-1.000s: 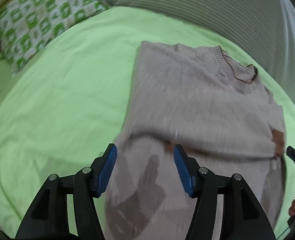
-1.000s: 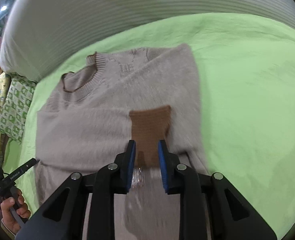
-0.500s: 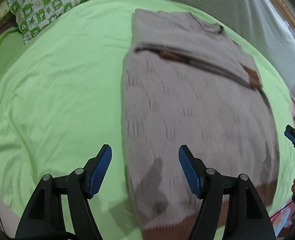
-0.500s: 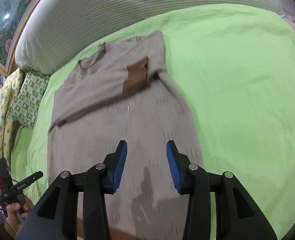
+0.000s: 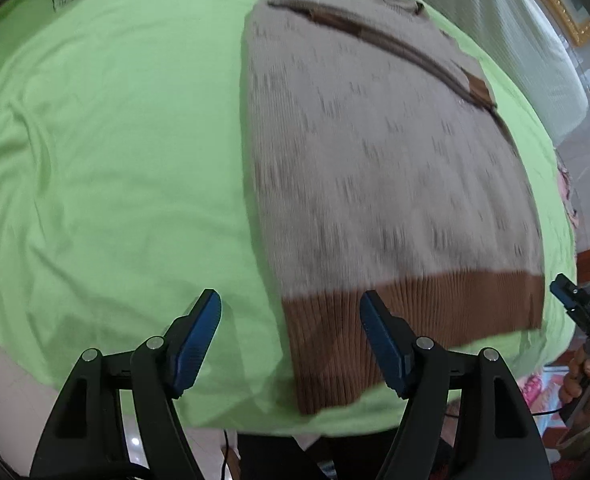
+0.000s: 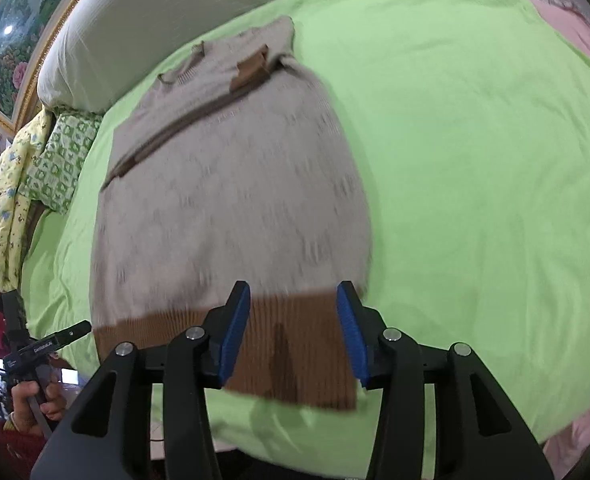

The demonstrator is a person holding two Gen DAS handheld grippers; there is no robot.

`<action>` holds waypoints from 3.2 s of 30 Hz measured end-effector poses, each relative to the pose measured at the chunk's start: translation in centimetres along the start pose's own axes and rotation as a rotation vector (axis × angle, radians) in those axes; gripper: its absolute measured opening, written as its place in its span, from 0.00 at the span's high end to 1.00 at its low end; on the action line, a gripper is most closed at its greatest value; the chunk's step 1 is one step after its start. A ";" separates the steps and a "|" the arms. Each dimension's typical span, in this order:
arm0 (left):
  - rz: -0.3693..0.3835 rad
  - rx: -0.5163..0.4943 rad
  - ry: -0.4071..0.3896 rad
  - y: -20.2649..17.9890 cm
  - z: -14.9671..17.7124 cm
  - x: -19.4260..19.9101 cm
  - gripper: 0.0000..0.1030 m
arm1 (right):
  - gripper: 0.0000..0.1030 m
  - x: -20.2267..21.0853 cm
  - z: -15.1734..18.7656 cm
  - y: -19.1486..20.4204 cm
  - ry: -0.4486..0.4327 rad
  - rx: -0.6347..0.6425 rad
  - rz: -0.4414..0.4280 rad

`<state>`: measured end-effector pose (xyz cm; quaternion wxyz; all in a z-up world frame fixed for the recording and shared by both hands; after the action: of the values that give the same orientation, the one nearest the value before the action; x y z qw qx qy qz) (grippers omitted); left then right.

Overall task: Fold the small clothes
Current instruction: 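Open the right gripper and move both grippers to the brown hem, then grasp the brown hem with the left gripper while the right gripper grasps it too, then fold the hem up over the sweater toward the collar and release both grippers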

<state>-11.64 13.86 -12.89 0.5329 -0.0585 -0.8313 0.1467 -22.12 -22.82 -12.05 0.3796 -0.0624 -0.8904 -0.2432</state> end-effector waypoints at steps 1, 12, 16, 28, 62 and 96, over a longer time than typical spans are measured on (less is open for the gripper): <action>0.013 0.002 0.007 0.0 0.5 0.0 0.30 | 0.55 0.2 0.6 -0.3 0.005 -0.007 -0.002; 0.071 -0.027 0.073 -0.7 2.8 -1.1 0.25 | 0.55 -0.7 3.2 -2.4 0.066 -0.087 -0.037; 0.074 -0.043 0.094 -2.2 2.1 -2.3 0.26 | 0.55 -1.3 2.9 -2.9 0.069 -0.138 -0.065; 0.221 -0.029 0.111 -3.8 1.6 -2.7 0.91 | 0.92 -2.7 2.7 -2.0 0.148 -0.135 -0.159; 0.202 0.107 -0.386 -5.6 -37.2 -9.0 0.92 | 0.92 -17.4 -31.6 7.7 -0.234 -0.108 -0.403; 0.043 0.100 -0.408 -5.1 -40.8 -13.1 0.67 | 0.50 -22.8 -36.6 5.5 -0.255 -0.085 -0.170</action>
<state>31.04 13.07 -6.86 0.3525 -0.0191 -0.9122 0.2079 19.17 -33.92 -4.32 0.2386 -0.0334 -0.9223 -0.3021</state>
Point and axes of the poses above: each gripper's, at about its wrist camera, not at the fingertips, and x roughly against the way its jaws point, y to its left, z to its underside, the point moved 3 cm from there along -x, roughly the way its jaws point, and after that the axes turned 11 degrees about -y, right-handed, at the moved point
